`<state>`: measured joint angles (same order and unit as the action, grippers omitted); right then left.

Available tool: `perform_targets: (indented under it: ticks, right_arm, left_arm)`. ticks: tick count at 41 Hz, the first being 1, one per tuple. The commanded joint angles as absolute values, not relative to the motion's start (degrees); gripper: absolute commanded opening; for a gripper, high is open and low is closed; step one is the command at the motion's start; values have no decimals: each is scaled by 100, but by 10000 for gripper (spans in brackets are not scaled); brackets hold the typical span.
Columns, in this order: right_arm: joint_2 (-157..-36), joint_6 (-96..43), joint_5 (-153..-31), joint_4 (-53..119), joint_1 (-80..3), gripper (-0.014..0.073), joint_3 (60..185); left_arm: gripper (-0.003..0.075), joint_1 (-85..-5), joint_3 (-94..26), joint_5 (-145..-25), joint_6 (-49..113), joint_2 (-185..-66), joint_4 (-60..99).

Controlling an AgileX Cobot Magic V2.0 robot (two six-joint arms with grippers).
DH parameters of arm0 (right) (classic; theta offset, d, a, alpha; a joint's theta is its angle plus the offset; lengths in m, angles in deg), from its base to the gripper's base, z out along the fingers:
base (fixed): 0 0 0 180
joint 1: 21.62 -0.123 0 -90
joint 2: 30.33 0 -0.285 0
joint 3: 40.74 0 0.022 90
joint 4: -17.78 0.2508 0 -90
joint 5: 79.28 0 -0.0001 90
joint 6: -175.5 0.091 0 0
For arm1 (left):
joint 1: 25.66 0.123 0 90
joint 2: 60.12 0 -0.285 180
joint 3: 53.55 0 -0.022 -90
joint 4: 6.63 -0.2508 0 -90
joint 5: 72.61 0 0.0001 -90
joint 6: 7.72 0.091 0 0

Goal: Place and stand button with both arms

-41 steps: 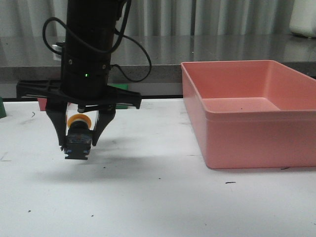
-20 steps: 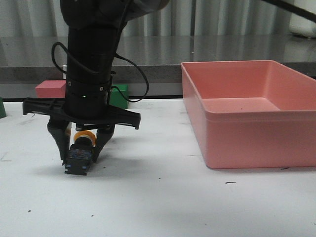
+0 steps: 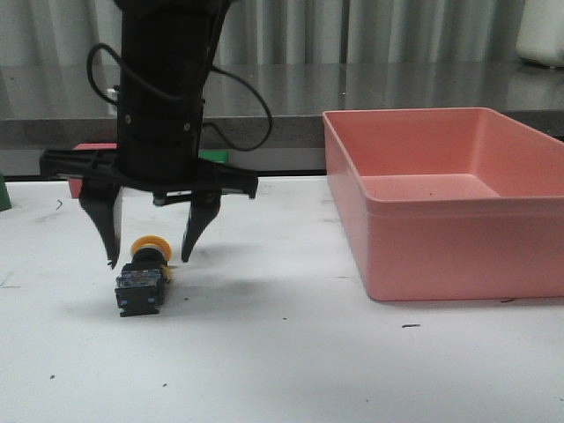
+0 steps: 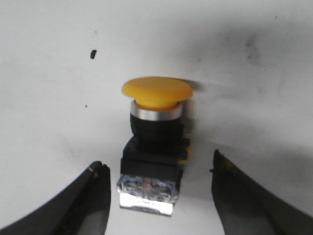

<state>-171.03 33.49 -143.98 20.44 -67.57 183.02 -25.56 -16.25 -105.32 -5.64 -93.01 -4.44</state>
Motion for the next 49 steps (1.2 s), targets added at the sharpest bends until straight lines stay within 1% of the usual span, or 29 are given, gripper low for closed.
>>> perform_targets:
  ticks: [1,10,14,18,38,49]
  right_arm:
    - [-16287,2657,-14705,1635,-6713,475,18492]
    - [-15275,702,-15334,1443,-6713,470,18492]
    - [-14852,263,-15400,1456,-6713,470,18411]
    - [-14306,4,-15264,1484,-6713,470,18007]
    - [-10289,-450,-13521,1476,-6713,470,14023]
    - [-8196,-450,-13062,1433,-6713,470,12324]
  left_arm:
    - [596,-2556,-1776,-10081,-631,-9386,-432]
    - [596,-2556,-1776,-10081,-631,-9386,-432]
    - [596,-2556,-1776,-10081,-631,-9386,-432]
    - [596,-2556,-1776,-10081,-631,-9386,-432]
    - [596,-2556,-1776,-10081,-631,-9386,-432]
    - [596,-2556,-1776,-10081,-631,-9386,-432]
